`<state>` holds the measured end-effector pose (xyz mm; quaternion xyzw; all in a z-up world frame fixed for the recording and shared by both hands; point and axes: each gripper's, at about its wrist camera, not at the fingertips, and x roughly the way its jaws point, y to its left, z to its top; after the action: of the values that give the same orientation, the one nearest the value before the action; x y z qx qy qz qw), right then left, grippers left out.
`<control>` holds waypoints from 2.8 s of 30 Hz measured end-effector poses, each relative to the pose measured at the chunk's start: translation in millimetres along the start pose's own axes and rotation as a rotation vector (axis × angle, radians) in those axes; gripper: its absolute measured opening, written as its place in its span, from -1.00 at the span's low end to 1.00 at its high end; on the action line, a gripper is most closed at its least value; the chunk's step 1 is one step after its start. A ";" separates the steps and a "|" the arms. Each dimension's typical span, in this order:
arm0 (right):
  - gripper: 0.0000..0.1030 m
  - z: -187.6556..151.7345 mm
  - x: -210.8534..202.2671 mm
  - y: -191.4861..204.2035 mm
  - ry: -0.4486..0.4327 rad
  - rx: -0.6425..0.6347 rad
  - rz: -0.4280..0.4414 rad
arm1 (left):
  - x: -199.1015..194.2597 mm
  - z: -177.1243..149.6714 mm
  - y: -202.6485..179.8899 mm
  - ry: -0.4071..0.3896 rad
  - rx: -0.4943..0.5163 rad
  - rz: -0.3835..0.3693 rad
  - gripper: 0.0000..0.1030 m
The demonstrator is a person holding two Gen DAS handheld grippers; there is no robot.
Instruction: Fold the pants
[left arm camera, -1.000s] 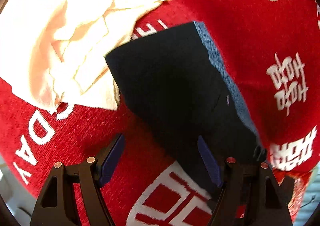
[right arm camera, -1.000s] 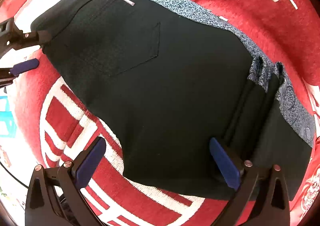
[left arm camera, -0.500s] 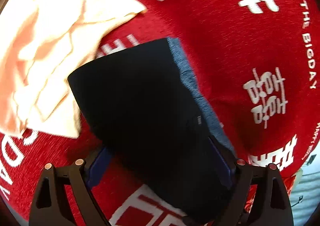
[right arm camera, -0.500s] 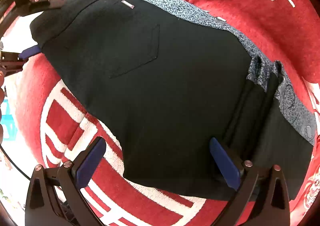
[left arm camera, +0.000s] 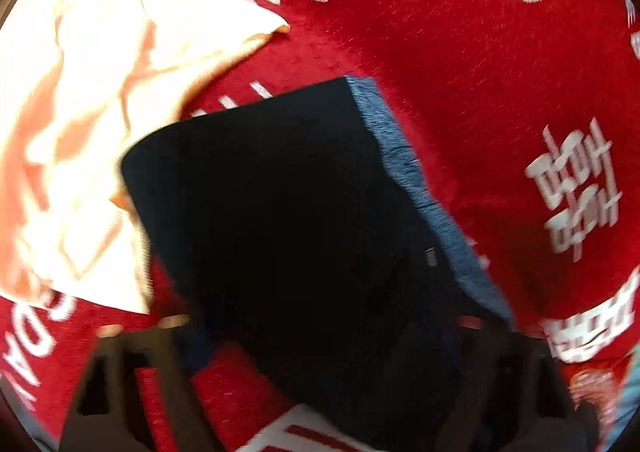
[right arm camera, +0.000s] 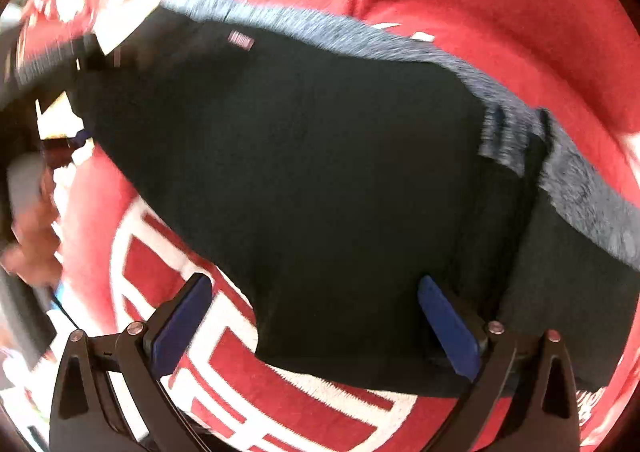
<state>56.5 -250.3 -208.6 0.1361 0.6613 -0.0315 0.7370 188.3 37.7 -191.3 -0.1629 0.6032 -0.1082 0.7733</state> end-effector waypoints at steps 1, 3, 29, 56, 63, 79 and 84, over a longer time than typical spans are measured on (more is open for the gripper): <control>0.99 3.0 -7.9 -7.8 -0.014 0.031 0.019 | -1.1 -0.1 -1.6 0.001 0.031 0.037 -0.23; 0.99 8.0 -21.4 -18.6 -0.036 0.072 0.038 | -5.8 -1.5 -7.6 -0.005 0.097 0.057 -0.34; 0.31 184.6 -11.6 146.1 0.344 -0.318 0.152 | -29.6 -90.1 -120.3 -0.259 0.733 0.339 -0.38; -0.64 13.1 -192.4 -177.5 -0.169 0.163 0.592 | -109.3 -256.3 -315.5 -0.225 1.098 -0.004 -0.38; -0.64 -58.0 -167.3 -281.6 -0.208 0.379 0.637 | -60.8 -323.9 -359.0 -0.135 1.244 -0.026 -0.38; -0.57 -107.5 -78.3 -325.1 -0.167 0.496 0.618 | 0.0 -376.8 -354.6 0.021 1.323 0.075 0.25; -0.51 -107.6 -92.7 -321.0 -0.166 0.472 0.510 | -14.4 -359.5 -345.6 0.064 1.265 0.079 0.25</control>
<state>-131.6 -545.1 -178.1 0.4603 0.5186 -0.0091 0.7205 -153.3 -319.8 -125.0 0.3512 0.4511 -0.4199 0.7048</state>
